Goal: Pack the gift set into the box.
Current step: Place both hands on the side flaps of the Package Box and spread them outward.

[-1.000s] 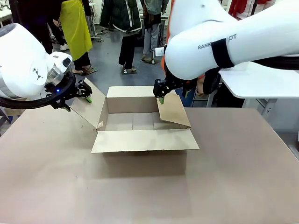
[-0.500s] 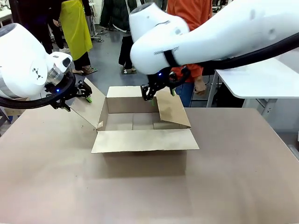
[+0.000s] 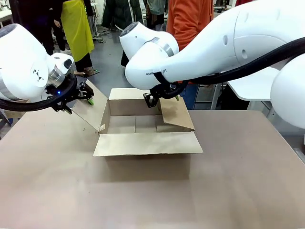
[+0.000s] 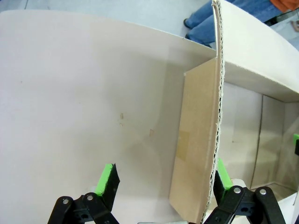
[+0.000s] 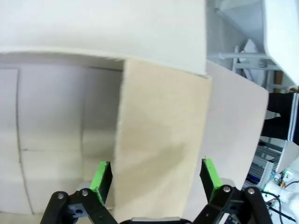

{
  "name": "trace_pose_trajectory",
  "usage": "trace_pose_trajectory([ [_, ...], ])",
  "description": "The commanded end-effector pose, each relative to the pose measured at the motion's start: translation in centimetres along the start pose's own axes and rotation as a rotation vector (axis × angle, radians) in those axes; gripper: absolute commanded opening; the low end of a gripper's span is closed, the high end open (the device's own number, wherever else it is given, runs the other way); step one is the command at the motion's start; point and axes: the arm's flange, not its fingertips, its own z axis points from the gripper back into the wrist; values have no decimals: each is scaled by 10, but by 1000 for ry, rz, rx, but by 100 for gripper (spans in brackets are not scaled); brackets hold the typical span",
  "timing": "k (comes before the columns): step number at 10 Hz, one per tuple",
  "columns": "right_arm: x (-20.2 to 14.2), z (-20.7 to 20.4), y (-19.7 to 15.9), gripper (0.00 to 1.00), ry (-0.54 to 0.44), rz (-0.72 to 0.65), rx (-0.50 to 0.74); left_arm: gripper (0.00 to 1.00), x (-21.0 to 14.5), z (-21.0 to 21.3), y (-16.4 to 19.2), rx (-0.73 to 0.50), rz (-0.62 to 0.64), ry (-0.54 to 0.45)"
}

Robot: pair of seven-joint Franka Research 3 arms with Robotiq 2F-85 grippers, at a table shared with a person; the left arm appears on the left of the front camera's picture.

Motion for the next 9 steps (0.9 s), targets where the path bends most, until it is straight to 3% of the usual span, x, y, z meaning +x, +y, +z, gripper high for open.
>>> trace_pose_trajectory([
  [1, -12, 1, -9, 100, -24, -30, -54, 100, -1, 1, -2, 17, 8, 4],
  [7, -49, 25, -120, 100, -98, -184, 43, 100, -1, 1, -2, 17, 8, 4],
  [9, -66, 19, -159, 100, -154, -188, 191, 100, -1, 1, -2, 17, 8, 4],
])
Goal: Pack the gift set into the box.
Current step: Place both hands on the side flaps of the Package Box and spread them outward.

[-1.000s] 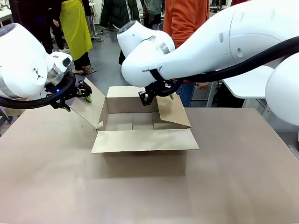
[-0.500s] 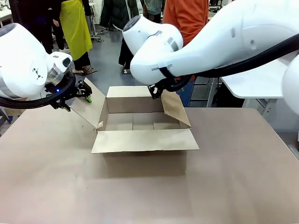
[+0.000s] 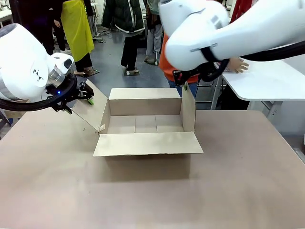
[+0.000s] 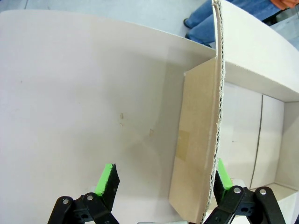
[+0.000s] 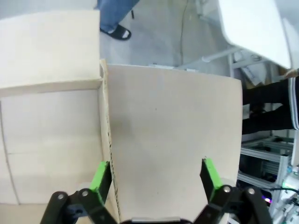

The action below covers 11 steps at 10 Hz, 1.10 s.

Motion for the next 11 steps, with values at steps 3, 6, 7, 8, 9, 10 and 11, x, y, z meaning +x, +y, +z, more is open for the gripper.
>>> trace_pose_trajectory([
  [3, -47, -46, -66, 100, -85, 79, 404, 100, 0, 1, -2, 18, 9, 3],
  [6, -64, -85, -95, 100, -135, -42, 552, 100, 0, 1, -2, 18, 9, 3],
  [7, -47, -64, -74, 100, -138, -10, 419, 100, 0, 1, -2, 18, 9, 3],
  [8, -47, -64, -74, 100, -138, -10, 419, 100, 0, 1, -2, 18, 9, 3],
  [9, -47, -64, -74, 100, -138, -10, 419, 100, 0, 1, -2, 18, 9, 3],
  [10, -47, -64, -74, 100, -138, -10, 419, 100, 0, 1, -2, 18, 9, 3],
  [11, -47, -64, -74, 100, -138, -10, 419, 100, 0, 1, -2, 18, 9, 3],
])
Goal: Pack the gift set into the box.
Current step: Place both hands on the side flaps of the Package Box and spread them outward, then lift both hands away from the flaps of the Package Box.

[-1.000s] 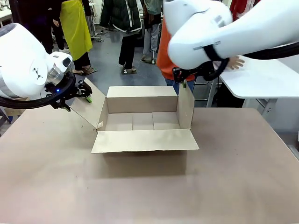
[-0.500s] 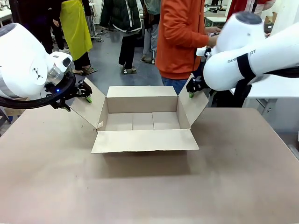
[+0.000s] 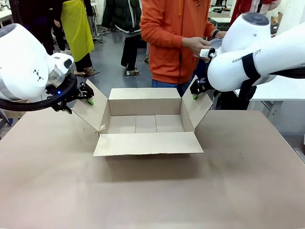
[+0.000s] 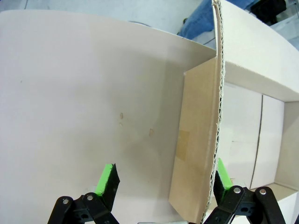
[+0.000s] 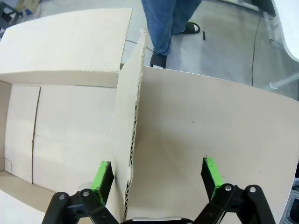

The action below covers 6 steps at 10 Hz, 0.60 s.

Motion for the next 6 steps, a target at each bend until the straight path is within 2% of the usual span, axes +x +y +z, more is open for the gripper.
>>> trace_pose_trajectory([
  [1, 3, 3, 7, 100, 5, -21, -27, 100, 0, 1, -2, 18, 9, 3],
  [6, 3, 3, 7, 100, 5, -21, -27, 100, 0, 1, -2, 18, 9, 3],
])
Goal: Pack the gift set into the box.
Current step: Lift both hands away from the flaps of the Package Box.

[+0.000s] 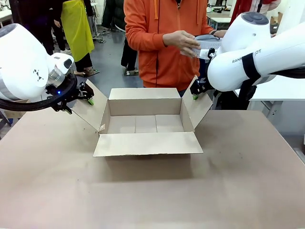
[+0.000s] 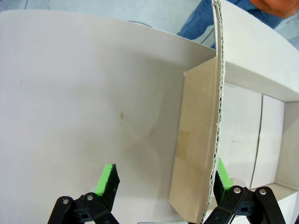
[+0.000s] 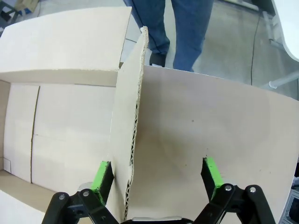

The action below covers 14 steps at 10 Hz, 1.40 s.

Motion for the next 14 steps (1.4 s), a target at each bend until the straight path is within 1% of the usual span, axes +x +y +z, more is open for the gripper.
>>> trace_pose_trajectory([
  [1, 3, 3, 6, 100, 0, -22, -23, 100, 0, 1, -2, 18, 9, 3],
  [14, 3, 3, 6, 100, 0, -22, -23, 100, 0, 1, -2, 18, 9, 3],
])
